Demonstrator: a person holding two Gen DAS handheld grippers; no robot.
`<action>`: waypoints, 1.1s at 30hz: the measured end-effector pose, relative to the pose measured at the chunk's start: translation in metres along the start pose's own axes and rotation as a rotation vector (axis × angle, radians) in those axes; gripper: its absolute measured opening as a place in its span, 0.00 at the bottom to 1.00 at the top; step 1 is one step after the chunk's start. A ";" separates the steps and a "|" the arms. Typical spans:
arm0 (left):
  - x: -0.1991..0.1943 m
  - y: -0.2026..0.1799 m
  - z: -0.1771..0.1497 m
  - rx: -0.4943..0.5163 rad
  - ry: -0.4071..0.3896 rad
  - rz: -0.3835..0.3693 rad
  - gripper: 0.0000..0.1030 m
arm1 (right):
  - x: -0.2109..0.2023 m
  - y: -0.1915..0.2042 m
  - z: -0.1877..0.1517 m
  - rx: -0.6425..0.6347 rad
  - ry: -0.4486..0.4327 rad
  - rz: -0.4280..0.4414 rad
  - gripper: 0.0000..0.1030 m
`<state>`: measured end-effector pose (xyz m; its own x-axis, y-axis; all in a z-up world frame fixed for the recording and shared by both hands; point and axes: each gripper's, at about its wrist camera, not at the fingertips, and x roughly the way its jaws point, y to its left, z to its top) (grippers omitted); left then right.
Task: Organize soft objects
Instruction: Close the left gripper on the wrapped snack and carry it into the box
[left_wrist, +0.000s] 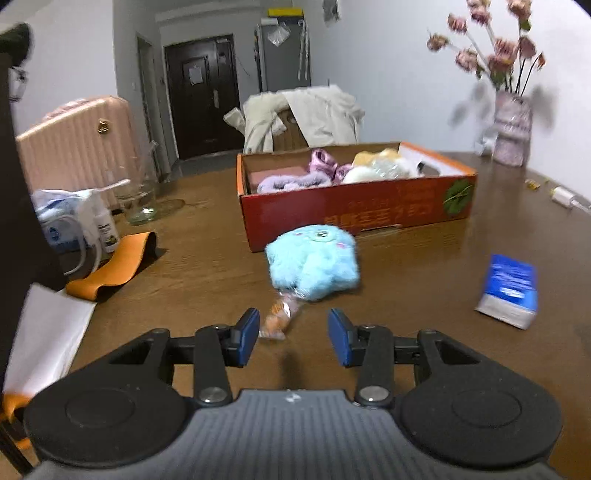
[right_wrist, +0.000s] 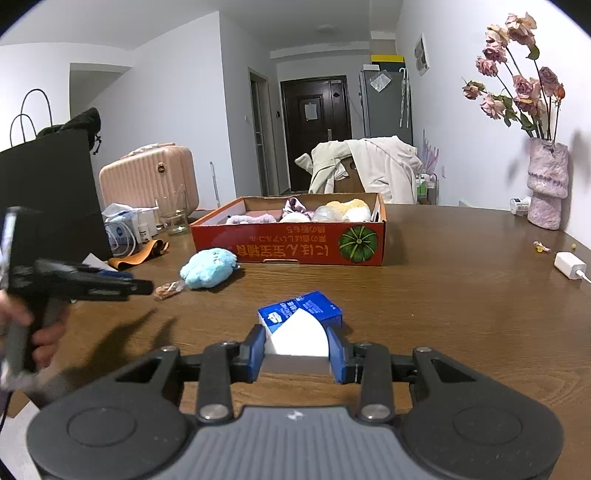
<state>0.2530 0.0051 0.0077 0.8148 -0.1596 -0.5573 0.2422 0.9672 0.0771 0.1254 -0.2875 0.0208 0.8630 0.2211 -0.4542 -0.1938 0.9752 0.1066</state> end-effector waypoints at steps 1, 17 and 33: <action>0.010 0.003 0.003 -0.001 0.010 0.008 0.41 | 0.003 -0.001 0.000 0.000 0.004 -0.006 0.34; 0.027 0.021 -0.004 -0.086 0.068 -0.054 0.14 | 0.033 -0.003 0.008 0.004 0.037 -0.013 0.34; 0.040 -0.023 0.130 -0.156 -0.081 -0.247 0.14 | 0.129 -0.046 0.137 -0.068 -0.041 0.084 0.34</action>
<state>0.3482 -0.0493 0.0914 0.7825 -0.4028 -0.4748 0.3594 0.9149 -0.1838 0.3096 -0.3042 0.0790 0.8608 0.3030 -0.4090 -0.2960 0.9517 0.0821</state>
